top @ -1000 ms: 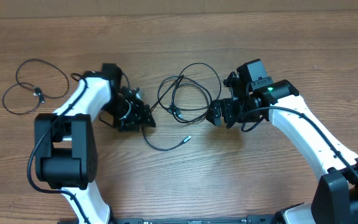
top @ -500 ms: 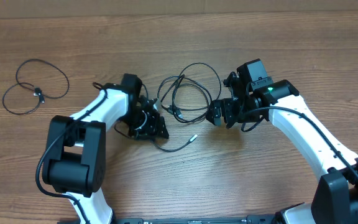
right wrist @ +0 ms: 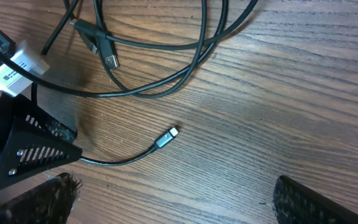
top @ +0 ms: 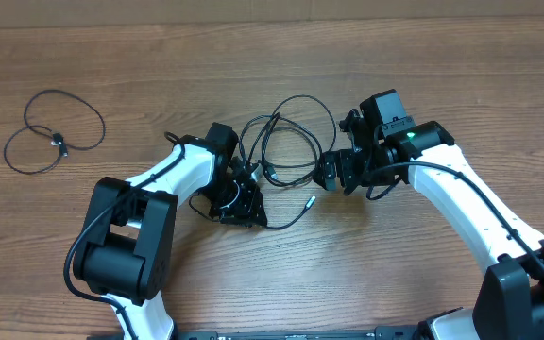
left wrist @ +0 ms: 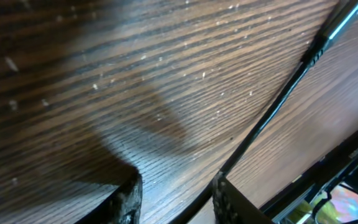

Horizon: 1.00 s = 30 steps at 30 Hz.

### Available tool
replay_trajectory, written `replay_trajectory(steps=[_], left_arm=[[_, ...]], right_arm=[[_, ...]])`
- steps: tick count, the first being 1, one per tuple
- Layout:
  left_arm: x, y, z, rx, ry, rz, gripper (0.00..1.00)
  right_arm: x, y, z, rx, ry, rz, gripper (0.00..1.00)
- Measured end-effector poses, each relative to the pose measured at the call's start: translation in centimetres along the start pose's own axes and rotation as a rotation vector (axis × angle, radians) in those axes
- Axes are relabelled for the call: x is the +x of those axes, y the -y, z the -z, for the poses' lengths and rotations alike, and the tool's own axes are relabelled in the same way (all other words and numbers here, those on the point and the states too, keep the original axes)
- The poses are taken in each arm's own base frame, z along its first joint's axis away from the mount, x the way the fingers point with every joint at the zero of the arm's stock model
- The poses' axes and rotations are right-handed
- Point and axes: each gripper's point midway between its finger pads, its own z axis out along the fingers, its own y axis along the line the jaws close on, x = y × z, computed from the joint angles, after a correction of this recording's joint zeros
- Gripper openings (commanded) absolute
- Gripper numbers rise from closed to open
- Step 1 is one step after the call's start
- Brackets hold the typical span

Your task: Untangle cables

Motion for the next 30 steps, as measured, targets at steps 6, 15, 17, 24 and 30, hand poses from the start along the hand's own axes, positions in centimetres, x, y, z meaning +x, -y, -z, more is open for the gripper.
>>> replay_trajectory(steps=[6,15,17,24,30], left_arm=[[0.0,-0.4,-0.1,-0.025,0.003,0.045,0.30],[-0.1,-0.4,0.0,-0.027,0.009,0.086,0.31],[-0.1,-0.5,0.2,-0.045,0.022,0.085,0.32],[-1.2,-0.1,3.5,-0.118,0.184,0.025,0.40],[-1.1,1.5,6.4,-0.114,0.281,-0.011,0.42]], right_arm=[[0.0,0.0,0.0,0.000,0.000,0.000,1.00],[0.0,0.0,0.0,0.000,0.000,0.000,1.00],[0.0,0.0,0.0,0.000,-0.001,0.000,1.00],[0.0,0.0,0.0,0.000,0.000,0.000,1.00],[0.0,0.0,0.0,0.000,-0.001,0.000,1.00]])
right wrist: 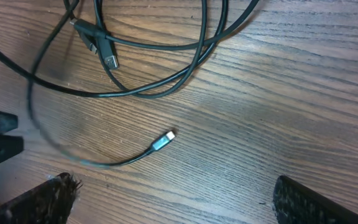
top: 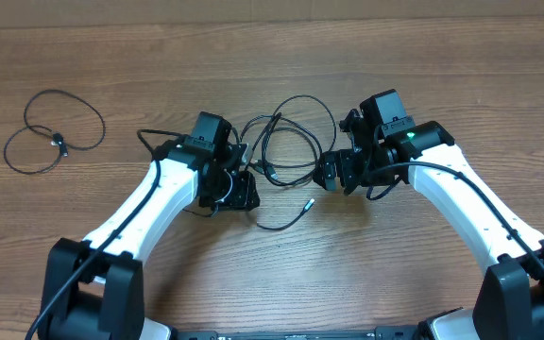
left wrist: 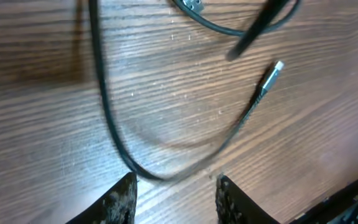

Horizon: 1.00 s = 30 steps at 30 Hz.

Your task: Untangle cables

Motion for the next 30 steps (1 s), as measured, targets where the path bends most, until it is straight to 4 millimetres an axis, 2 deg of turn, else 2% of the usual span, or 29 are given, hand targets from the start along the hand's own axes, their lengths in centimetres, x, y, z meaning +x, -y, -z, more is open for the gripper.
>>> replay_trajectory(steps=[2,4,6,12,17,18,19,21,23,25,28,29,30], left_arm=[[0.4,-0.3,-0.1,-0.012,-0.017,0.008,0.41],[0.7,-0.5,-0.2,-0.025,-0.029,0.015,0.33],[0.8,-0.8,-0.3,-0.033,-0.035,0.026,0.04],[2.0,-1.7,-1.0,-0.063,-0.067,0.039,0.05],[1.8,-2.7,-1.0,-0.119,-0.056,0.037,0.04],[1.7,-3.0,-1.0,-0.133,-0.051,0.036,0.04],[1.6,-3.2,-0.9,-0.149,-0.045,0.035,0.04],[1.2,-3.8,-0.9,-0.182,-0.026,0.029,0.04],[0.7,-4.2,-0.8,-0.207,-0.003,0.024,0.04],[0.4,-4.4,-0.8,-0.220,0.011,0.020,0.04],[0.0,-4.7,-0.7,-0.236,0.029,0.016,0.04],[-0.2,-4.8,-0.7,-0.243,0.035,0.014,0.05],[-0.4,-5.0,-0.6,-0.258,0.045,0.017,0.05]], right_arm=[[0.0,0.0,0.0,0.000,0.000,0.000,1.00],[0.0,0.0,0.0,0.000,0.000,0.001,1.00],[0.0,0.0,0.0,0.000,0.000,0.000,1.00],[-0.2,-0.1,0.0,-0.003,0.006,-0.003,1.00],[-0.5,-1.1,0.0,-0.064,0.017,-0.027,1.00],[-0.7,-1.6,0.1,-0.089,0.022,-0.028,0.92],[-0.9,-1.9,0.1,-0.105,0.027,-0.023,0.77],[-1.1,-2.5,0.2,-0.141,0.033,-0.026,0.60],[-1.0,-2.9,0.2,-0.164,0.027,-0.034,0.30],[-0.9,-3.3,0.2,-0.178,0.021,-0.042,0.18],[-0.6,-4.1,0.1,-0.190,0.010,-0.034,0.18],[-0.4,-4.4,0.0,-0.194,0.004,-0.027,0.27],[-0.2,-4.7,-0.1,-0.196,-0.001,-0.024,0.29]])
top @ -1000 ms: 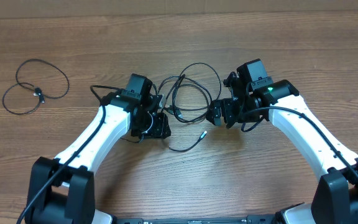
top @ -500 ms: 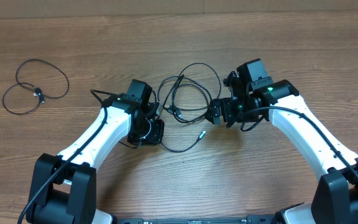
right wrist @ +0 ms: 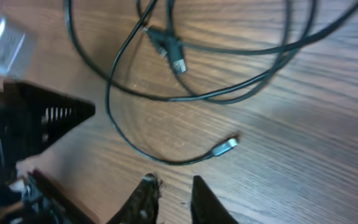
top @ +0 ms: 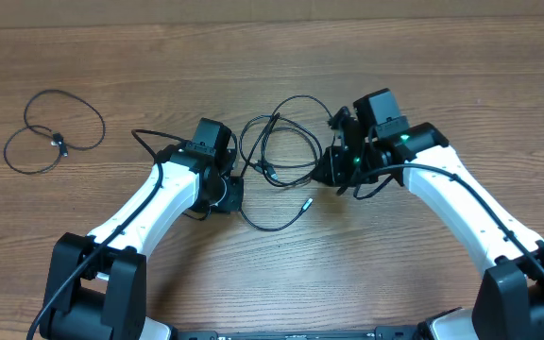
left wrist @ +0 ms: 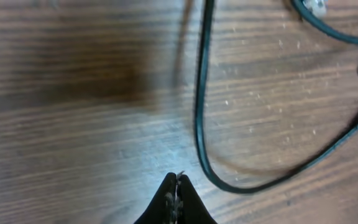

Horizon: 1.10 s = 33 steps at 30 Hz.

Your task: Untangle cables

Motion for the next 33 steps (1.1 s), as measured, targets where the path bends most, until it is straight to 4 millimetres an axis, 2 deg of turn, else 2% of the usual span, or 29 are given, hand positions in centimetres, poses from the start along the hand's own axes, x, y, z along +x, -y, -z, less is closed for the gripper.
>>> replay_trajectory(steps=[3,5,6,8,10,14,18,20,27,29,33], left_arm=[[-0.4,-0.9,0.0,-0.050,0.021,0.022,0.06],[-0.7,-1.4,0.1,-0.070,0.033,0.040,0.07],[-0.8,-1.7,0.1,-0.079,0.036,0.049,0.09],[-0.9,-2.4,0.2,-0.090,0.041,0.071,0.14],[-1.1,-3.2,0.3,-0.098,0.046,0.098,0.22],[-1.5,-4.4,0.5,-0.110,0.060,0.142,0.38],[-1.7,-4.8,0.6,-0.122,0.067,0.150,0.70],[-1.8,-4.9,0.6,-0.130,0.072,0.150,1.00],[-1.9,-5.6,0.7,-0.171,0.083,0.154,0.99],[-2.0,-5.9,0.8,-0.189,0.088,0.155,1.00],[-2.5,-6.2,0.9,-0.205,0.113,0.154,1.00]], right_arm=[[0.2,-1.1,-0.4,-0.025,-0.005,0.039,0.31],[0.2,-2.0,-0.4,-0.063,-0.006,0.048,0.43],[0.0,-2.2,-0.4,-0.076,0.000,0.053,0.43],[-0.6,-2.8,-0.4,-0.106,0.022,0.072,0.46],[-1.1,-3.2,-0.3,-0.124,0.040,0.065,0.54],[-1.4,-3.7,-0.4,-0.130,0.051,0.046,0.56],[-1.0,-3.7,-1.6,-0.070,0.045,0.009,0.65],[-1.0,-3.7,-2.7,-0.043,0.044,0.002,0.67],[-1.2,-3.6,-6.6,-0.005,0.033,0.004,0.70],[-1.3,-4.1,-7.4,-0.012,0.038,0.019,0.73],[-1.6,-5.1,-8.8,-0.029,0.055,0.059,0.72]])
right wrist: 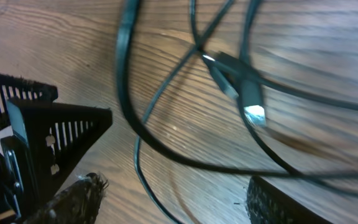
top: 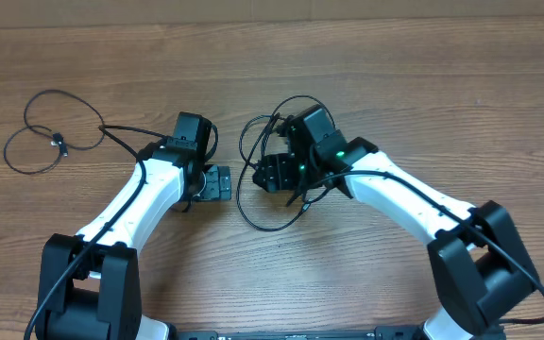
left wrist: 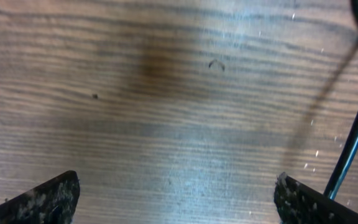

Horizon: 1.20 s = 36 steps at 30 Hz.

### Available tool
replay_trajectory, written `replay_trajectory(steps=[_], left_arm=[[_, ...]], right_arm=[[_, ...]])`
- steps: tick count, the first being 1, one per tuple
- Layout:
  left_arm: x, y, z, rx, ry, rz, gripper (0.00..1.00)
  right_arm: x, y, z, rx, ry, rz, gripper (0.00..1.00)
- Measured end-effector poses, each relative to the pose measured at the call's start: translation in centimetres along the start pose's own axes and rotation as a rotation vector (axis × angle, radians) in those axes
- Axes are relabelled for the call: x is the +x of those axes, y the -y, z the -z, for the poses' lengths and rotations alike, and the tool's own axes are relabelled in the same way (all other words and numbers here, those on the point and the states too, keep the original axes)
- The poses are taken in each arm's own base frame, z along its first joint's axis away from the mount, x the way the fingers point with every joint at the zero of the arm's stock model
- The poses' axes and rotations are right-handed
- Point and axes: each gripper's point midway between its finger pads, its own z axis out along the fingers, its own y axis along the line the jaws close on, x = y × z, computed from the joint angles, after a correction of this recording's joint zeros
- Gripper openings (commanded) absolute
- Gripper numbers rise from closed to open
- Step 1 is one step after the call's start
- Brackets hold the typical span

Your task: Untangle cables

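Observation:
A tangle of black cables [top: 249, 219] lies at the table's middle. My right gripper [top: 270, 177] hovers low over its left part. In the right wrist view the right gripper [right wrist: 179, 199] is open, a thin strand [right wrist: 143, 180] runs between its fingers, and a silver-tipped plug [right wrist: 252, 107] lies just ahead. My left gripper [top: 217, 182] stands just left of the tangle. Seen from the left wrist, the left gripper [left wrist: 176, 199] is wide open over bare wood, with one cable beside its right finger.
A separate thin black cable [top: 58, 141] lies in two loops at the far left of the wooden table [top: 423, 85]. The two grippers are close together, the left one showing in the right wrist view [right wrist: 48, 130].
My left gripper was shut and is now wide open, a little further left. My right gripper has moved left from beside the tangle to over it and has opened wider.
First my left gripper was open, low at the tangle's lower-left strand, and my right was open at the tangle's right. The left then sat further back with the strand pulled into a loop, then shut. Now both are open at the tangle's left side.

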Motion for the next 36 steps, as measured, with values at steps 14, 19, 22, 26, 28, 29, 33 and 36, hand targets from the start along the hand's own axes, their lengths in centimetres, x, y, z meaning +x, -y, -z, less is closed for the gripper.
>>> replay_trajectory(steps=[14,19,22,26,28,29,33,36], left_arm=[[-0.8,-0.1,0.0,-0.007,0.032,0.003,1.00],[-0.8,0.0,0.0,-0.007,0.034,0.003,0.99],[-0.8,0.0,0.0,-0.007,0.034,0.003,1.00],[-0.8,0.0,0.0,-0.006,0.034,0.003,1.00],[-0.8,0.0,0.0,-0.006,0.034,0.003,0.99],[-0.8,0.0,0.0,-0.006,0.034,0.003,0.99],[-0.8,0.0,0.0,-0.006,0.034,0.003,1.00],[-0.8,0.0,0.0,-0.006,0.034,0.003,1.00]], right_arm=[[-3.6,0.8,-0.1,0.090,0.179,-0.008,0.58],[-5.2,0.6,0.2,0.091,0.251,-0.020,0.41],[-5.4,0.7,0.3,0.096,0.259,-0.030,0.28],[-4.2,1.5,0.1,0.126,0.214,-0.053,0.20],[-3.7,1.8,0.0,0.140,0.194,-0.061,0.18],[-3.4,2.0,0.0,0.147,0.181,-0.067,0.18],[-2.7,2.4,0.0,0.165,0.155,-0.077,0.18],[-2.4,2.6,-0.1,0.173,0.143,-0.082,0.17]])
